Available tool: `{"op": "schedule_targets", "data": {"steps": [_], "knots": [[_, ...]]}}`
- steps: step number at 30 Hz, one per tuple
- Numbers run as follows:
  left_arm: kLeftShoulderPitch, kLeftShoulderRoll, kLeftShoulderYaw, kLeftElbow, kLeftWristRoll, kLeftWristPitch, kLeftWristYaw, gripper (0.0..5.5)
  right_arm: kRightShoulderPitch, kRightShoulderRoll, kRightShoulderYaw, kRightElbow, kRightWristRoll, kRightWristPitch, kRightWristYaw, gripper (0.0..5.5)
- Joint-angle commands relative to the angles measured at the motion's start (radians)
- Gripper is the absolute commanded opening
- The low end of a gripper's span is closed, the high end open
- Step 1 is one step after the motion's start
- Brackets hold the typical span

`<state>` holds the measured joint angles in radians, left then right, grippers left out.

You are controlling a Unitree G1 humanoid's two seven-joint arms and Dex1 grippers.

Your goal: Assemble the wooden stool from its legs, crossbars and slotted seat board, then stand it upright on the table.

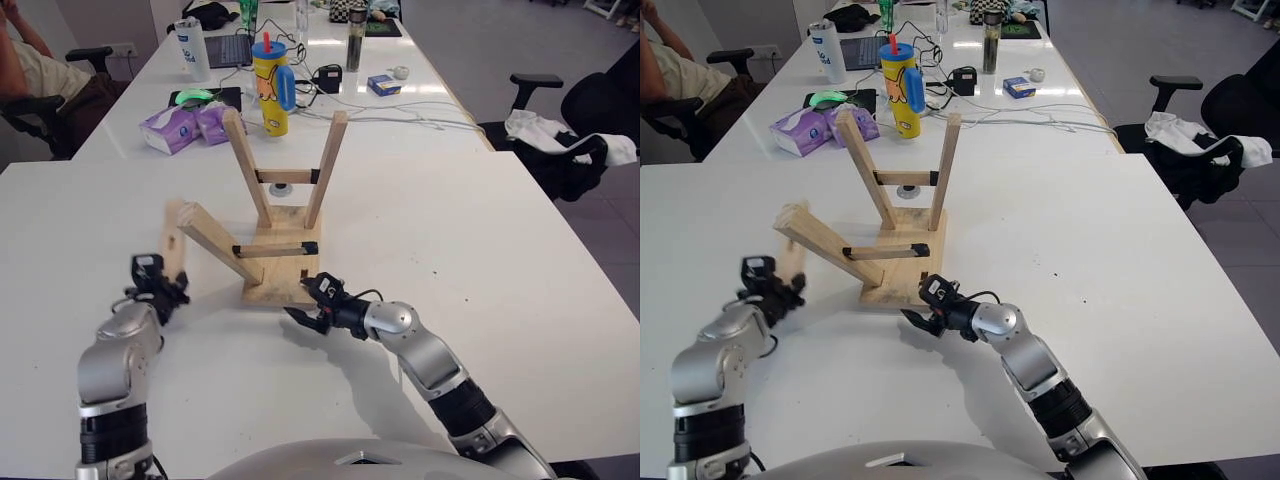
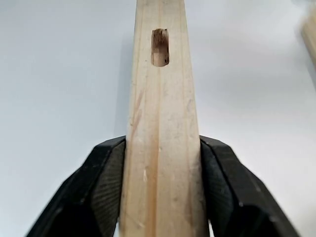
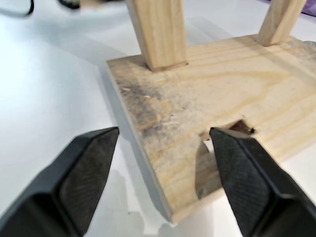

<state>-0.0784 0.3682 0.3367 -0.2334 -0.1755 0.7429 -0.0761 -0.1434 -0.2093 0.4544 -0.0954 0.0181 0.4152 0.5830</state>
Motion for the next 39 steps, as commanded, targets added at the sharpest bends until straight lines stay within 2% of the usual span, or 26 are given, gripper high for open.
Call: {"op": "schedule_targets", "data": {"steps": [1,6,9,12,15,22,27,30,33,39], "knots": [[-0.164,0.079,0.063,0.057,-0.053,-0.183,-0.093,2.05,0.036,-0.005,-0.059,-0.006,0.021,-0.008,-0.028,3.42],[-0.364,0.187,0.15,0.031,-0.221,-0.239,-0.239,2.05,0.1,-0.039,-0.126,-0.1,0.086,0.024,-0.007,3.42],[-0.481,0.257,0.111,-0.038,-0.367,-0.144,-0.361,2.05,0.147,-0.093,-0.19,-0.157,0.134,0.056,0.02,3.42],[-0.578,0.242,0.073,-0.136,-0.603,0.013,-0.394,2.05,0.15,-0.108,-0.292,-0.206,0.274,0.136,0.066,3.42],[-0.604,0.173,0.023,-0.239,-0.845,0.135,-0.335,2.05,0.111,-0.154,-0.39,-0.213,0.381,0.23,0.102,3.42],[-0.398,0.053,-0.167,-0.376,-1.011,0.202,-0.265,2.05,0.016,-0.3,-0.645,-0.326,0.856,0.553,0.243,3.42],[-0.224,0.054,-0.25,-0.412,-1.081,0.219,-0.329,2.05,-0.037,-0.402,-0.839,-0.258,1.344,0.74,0.25,4.12],[-0.177,0.076,-0.257,-0.406,-1.13,0.23,-0.364,2.05,-0.064,-0.422,-0.87,-0.202,1.526,0.743,0.188,4.61],[-0.143,0.104,-0.281,-0.385,-1.107,0.23,-0.41,2.05,-0.084,-0.437,-0.875,-0.142,1.701,0.714,0.102,4.63],[-0.077,0.154,-0.314,-0.383,-1.146,0.252,-0.484,2.05,-0.091,-0.469,-0.848,-0.13,1.832,0.679,0.001,4.63]]}}
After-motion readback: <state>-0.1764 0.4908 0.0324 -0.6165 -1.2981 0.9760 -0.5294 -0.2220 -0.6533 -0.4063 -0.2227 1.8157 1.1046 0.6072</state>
